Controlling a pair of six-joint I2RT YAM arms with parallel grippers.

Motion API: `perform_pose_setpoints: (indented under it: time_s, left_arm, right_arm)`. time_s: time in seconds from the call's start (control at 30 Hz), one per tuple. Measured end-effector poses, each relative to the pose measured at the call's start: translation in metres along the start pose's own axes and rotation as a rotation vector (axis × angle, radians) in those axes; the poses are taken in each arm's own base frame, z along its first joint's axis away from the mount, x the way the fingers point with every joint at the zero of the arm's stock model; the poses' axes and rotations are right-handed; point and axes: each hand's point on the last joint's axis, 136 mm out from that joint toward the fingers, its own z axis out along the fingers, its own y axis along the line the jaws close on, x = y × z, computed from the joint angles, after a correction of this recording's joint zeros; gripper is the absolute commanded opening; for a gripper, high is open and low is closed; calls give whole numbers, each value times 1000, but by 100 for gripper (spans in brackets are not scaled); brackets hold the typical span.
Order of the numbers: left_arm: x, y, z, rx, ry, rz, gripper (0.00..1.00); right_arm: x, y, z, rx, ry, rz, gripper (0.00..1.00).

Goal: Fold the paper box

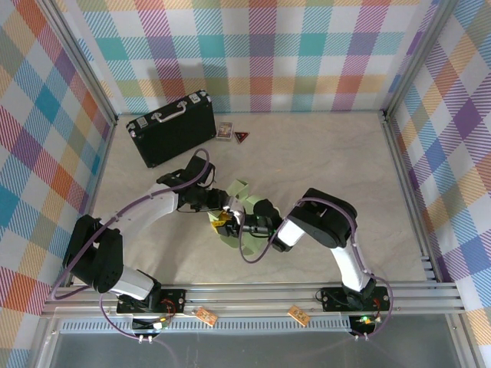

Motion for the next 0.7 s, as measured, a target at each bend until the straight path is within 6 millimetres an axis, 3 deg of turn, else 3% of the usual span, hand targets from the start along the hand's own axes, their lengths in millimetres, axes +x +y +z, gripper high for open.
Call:
perform_pose_setpoints:
  time_s: [0.23,0.57,0.6,0.67,0.7]
  left_arm:
    - [-1,6,-1,-21,-11,-5,51]
    - [0,7,-1,-21,-7,-9,50]
    - [1,7,-1,-22,-6,-10,48]
    - [1,7,-1,-22,-7,-11,46]
    - [1,7,-1,-20,-6,-12,46]
  right_arm:
    - [-2,-3,5,108,-25,-29,0]
    - [-1,-2,2,100,-24,-100,0]
    - [-1,-2,2,100,-24,-101,2]
    - [-1,-2,2,100,-24,-99,26]
    - [0,-2,1,100,-23,-94,32]
